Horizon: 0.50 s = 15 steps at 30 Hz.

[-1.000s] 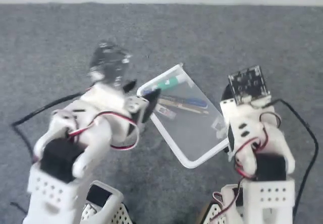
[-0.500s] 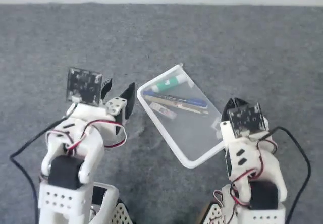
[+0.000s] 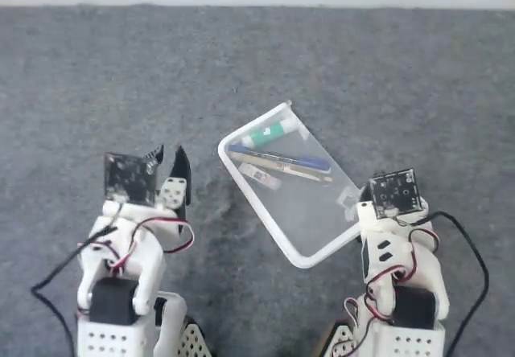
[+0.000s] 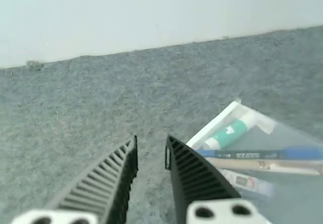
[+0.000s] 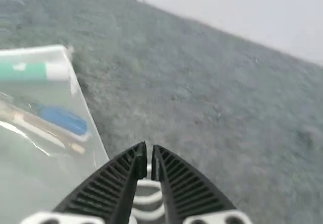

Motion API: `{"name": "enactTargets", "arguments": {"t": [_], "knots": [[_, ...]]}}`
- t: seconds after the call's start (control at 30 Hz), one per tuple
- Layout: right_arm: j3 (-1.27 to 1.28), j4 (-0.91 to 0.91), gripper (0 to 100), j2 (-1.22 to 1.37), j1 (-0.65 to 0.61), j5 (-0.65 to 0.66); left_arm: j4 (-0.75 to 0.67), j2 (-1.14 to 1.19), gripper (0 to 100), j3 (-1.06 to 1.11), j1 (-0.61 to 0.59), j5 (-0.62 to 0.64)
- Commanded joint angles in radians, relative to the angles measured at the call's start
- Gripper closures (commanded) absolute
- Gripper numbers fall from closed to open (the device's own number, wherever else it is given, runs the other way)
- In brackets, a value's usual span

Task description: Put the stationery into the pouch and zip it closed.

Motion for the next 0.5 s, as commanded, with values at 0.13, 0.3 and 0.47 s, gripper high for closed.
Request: {"name": "enactTargets", "arguments": {"t": [0.13, 0.3, 0.47], "knots": [[0.087, 0.035, 99.1, -0.018, 0.062, 0.009, -0.031, -0.178, 92, 0.16, -0.008, -0.031], [0.164, 0.035, 99.1, -0.018, 0.105, 0.008, -0.034, -0.166, 92, 0.228, -0.008, -0.031], [0.219, 0.051, 99.1, -0.018, 0.156, 0.009, -0.035, -0.167, 92, 0.314, -0.008, -0.032]]}}
